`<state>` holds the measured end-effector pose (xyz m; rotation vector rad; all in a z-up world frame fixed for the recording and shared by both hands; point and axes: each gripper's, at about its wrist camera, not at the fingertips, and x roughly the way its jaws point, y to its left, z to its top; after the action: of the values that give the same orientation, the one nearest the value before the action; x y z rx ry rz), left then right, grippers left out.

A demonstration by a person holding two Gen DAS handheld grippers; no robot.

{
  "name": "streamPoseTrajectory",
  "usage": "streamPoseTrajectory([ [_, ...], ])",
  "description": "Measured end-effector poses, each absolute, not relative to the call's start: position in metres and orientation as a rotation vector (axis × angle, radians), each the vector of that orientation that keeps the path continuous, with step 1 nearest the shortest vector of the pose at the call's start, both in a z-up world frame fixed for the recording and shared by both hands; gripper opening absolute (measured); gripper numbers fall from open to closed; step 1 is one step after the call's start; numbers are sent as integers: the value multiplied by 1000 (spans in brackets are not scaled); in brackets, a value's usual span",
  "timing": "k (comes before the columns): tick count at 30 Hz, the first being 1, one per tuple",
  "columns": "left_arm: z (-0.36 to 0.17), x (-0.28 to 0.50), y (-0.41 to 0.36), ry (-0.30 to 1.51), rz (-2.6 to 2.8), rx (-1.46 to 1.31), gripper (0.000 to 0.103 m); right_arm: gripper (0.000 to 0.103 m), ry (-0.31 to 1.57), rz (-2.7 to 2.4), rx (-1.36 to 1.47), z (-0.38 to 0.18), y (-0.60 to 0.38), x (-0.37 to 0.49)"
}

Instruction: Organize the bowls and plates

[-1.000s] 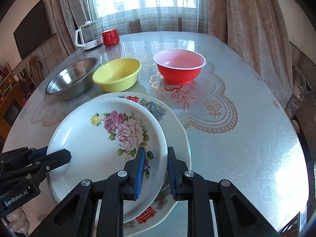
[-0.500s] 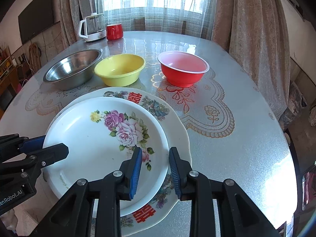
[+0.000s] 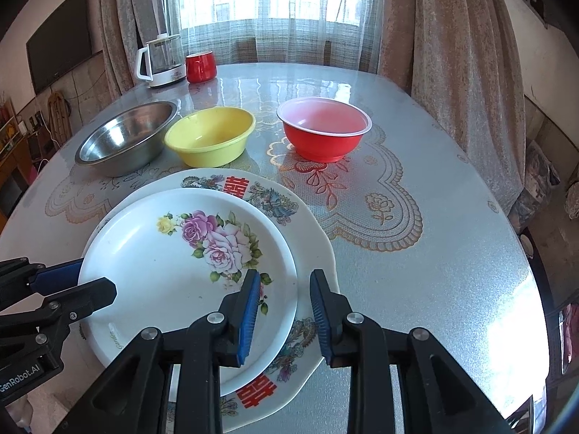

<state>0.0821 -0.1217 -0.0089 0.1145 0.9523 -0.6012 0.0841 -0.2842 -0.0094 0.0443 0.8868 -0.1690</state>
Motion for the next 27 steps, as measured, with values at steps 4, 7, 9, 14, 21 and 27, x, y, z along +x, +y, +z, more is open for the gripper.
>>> streamPoseTrajectory([
  [4, -5, 79, -116, 936, -615, 89, 30, 28, 879, -161, 64, -9, -286, 83],
  [7, 0, 75, -117, 906, -632, 98, 30, 28, 864, -153, 81, -7, -287, 82],
  [9, -3, 77, -119, 916, -627, 101, 30, 28, 845, -139, 87, -4, -284, 80],
  [14, -11, 78, -123, 930, -609, 120, 29, 29, 819, -87, 80, -1, -273, 78],
  [21, -12, 77, -125, 915, -597, 147, 30, 29, 854, -52, 64, -12, -264, 79],
  [27, -8, 76, -121, 897, -589, 105, 30, 29, 861, -45, 109, -15, -272, 73],
])
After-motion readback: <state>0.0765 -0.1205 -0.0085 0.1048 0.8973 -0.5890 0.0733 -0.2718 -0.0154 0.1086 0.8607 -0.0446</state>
